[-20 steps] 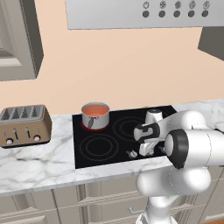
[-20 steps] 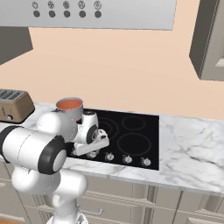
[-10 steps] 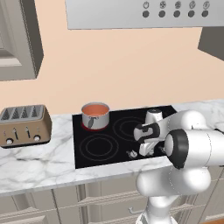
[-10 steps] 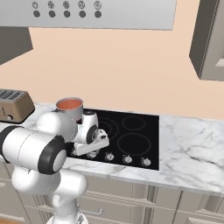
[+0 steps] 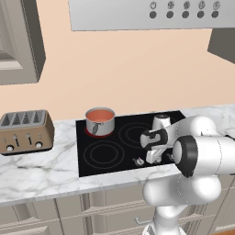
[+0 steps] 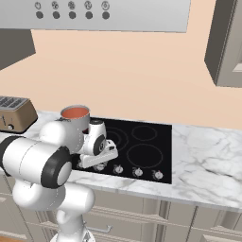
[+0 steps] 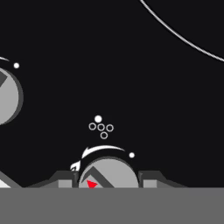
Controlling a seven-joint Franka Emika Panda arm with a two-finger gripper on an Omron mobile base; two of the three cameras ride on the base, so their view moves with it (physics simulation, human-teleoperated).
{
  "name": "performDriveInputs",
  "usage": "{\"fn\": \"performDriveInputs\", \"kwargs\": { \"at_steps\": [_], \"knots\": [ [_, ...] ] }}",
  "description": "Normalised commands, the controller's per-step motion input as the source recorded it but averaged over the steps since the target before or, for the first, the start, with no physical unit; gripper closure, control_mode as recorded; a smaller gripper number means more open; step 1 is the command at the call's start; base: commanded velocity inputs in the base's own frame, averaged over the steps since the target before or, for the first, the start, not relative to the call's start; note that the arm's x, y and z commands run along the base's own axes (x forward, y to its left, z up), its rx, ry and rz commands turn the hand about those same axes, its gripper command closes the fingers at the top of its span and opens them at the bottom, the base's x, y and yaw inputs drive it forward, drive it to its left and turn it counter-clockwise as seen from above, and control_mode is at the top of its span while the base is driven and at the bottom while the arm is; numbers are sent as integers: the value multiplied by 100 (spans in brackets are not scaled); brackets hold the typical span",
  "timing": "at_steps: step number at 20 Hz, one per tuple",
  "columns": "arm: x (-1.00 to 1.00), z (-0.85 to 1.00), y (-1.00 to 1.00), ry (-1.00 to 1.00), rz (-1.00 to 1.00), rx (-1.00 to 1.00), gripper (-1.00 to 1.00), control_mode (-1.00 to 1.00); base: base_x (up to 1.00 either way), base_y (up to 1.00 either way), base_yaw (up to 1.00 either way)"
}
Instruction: Wait until the marinara sauce is simmered to a deep red color and then turn off the stove.
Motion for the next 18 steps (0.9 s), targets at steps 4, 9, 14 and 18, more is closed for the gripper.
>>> {"fn": "performDriveInputs", "kwargs": {
  "at_steps": [4, 9, 14, 18],
  "knots": [
    [0, 0, 0, 0, 0, 0, 100, -100, 0, 0, 0],
    [0, 0, 0, 0, 0, 0, 100, -100, 0, 0, 0],
    [0, 0, 0, 0, 0, 0, 100, -100, 0, 0, 0],
    [0, 0, 0, 0, 0, 0, 100, -100, 0, 0, 0]
  ]
}}
